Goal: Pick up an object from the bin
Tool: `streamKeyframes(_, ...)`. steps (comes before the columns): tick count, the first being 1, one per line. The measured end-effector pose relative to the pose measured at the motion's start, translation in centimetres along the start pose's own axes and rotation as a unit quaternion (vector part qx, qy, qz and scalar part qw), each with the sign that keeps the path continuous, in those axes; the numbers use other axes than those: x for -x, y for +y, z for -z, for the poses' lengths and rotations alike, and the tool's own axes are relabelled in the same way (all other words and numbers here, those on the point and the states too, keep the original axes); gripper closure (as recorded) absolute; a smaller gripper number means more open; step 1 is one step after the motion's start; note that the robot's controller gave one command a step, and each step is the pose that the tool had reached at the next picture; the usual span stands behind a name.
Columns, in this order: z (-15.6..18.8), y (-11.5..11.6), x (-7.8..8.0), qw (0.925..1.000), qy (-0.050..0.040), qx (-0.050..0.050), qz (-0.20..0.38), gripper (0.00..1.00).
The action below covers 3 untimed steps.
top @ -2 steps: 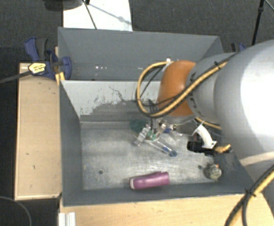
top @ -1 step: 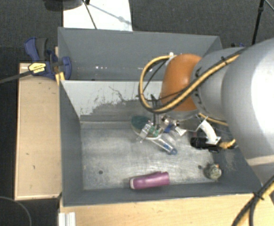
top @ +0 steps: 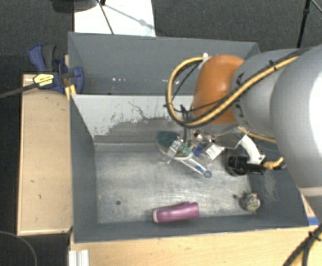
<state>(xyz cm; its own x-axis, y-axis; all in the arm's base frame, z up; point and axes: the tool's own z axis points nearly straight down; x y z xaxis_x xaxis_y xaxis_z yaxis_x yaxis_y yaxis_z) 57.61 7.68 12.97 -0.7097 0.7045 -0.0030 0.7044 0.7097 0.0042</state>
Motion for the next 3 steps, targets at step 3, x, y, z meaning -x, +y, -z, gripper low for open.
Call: streamKeyframes(3,7.2,0.2,0.2,1.0000,-0.0003,0.000,0.009,1.00)
